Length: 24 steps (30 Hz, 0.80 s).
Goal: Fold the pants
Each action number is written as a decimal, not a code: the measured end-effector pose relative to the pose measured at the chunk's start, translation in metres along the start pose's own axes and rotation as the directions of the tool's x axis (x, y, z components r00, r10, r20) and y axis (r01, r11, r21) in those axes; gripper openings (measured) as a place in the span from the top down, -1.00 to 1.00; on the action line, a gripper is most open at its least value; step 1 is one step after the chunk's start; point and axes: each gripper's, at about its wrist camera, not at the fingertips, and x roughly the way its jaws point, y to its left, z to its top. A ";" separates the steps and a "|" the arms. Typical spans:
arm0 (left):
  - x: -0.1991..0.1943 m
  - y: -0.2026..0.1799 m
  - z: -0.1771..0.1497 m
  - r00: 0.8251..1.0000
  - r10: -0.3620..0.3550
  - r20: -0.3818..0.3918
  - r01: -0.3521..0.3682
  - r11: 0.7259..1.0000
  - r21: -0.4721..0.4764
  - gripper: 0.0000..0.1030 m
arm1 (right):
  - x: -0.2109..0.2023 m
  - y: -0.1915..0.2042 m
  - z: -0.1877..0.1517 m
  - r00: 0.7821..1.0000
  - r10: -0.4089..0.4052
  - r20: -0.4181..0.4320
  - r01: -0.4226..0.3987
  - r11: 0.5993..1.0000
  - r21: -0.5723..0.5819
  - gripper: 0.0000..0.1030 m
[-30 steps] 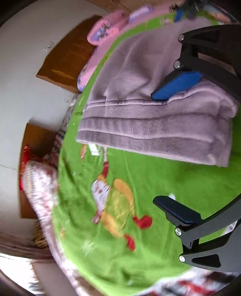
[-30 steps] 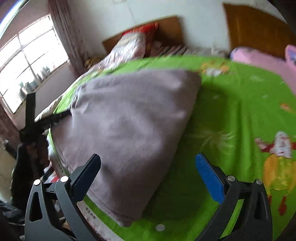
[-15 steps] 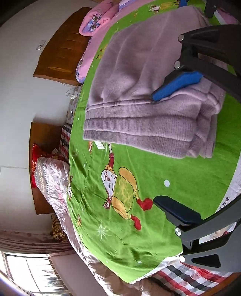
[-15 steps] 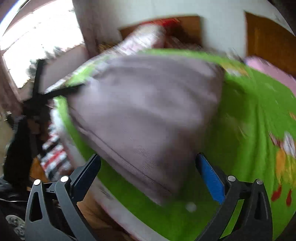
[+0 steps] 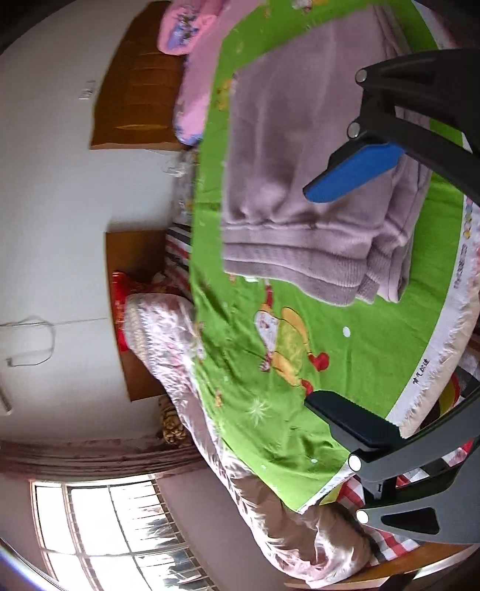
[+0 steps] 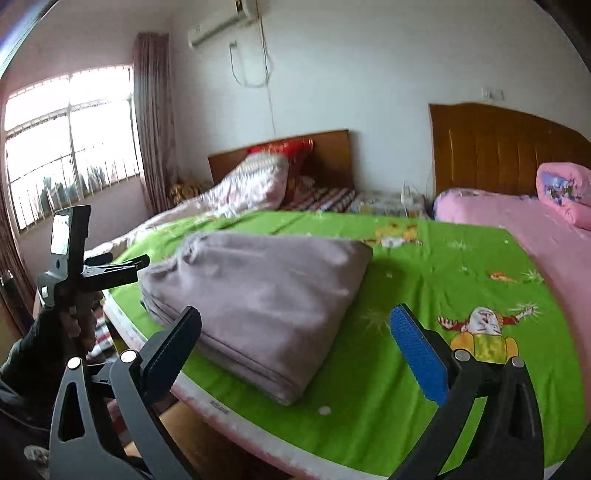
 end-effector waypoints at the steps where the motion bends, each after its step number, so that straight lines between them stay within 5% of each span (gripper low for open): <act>1: -0.007 0.001 0.002 1.000 0.007 0.019 -0.007 1.000 -0.010 -0.97 | -0.004 0.004 -0.002 1.000 0.001 0.015 -0.001 1.000 0.000 -0.92; 4: -0.032 0.002 0.011 0.993 0.045 0.112 -0.041 0.998 -0.039 -0.97 | -0.017 0.004 -0.004 0.996 0.004 0.085 -0.006 1.000 0.019 -0.92; 11: -0.088 -0.002 0.026 0.940 0.118 0.320 -0.098 0.992 -0.079 -0.97 | -0.047 0.000 0.001 0.967 -0.035 0.254 0.010 0.995 0.099 -0.92; 13: -0.084 -0.004 0.030 0.958 0.058 0.281 -0.046 0.998 -0.048 -0.97 | -0.038 -0.002 0.007 0.973 -0.015 0.231 -0.012 0.993 0.114 -0.92; 17: -0.041 -0.021 0.021 0.995 -0.060 0.074 0.059 0.998 0.028 -0.97 | 0.011 0.010 0.009 0.988 0.153 -0.003 -0.151 0.979 0.139 -0.92; 22: 0.013 -0.037 -0.012 0.991 -0.054 -0.123 0.069 0.990 0.120 -0.97 | 0.057 0.048 -0.008 0.960 0.218 -0.174 -0.219 0.976 0.014 -0.92; 24: 0.035 -0.039 -0.024 0.976 -0.011 -0.218 0.045 0.987 0.151 -0.97 | 0.081 0.053 -0.018 0.932 0.226 -0.283 -0.237 0.971 -0.005 -0.92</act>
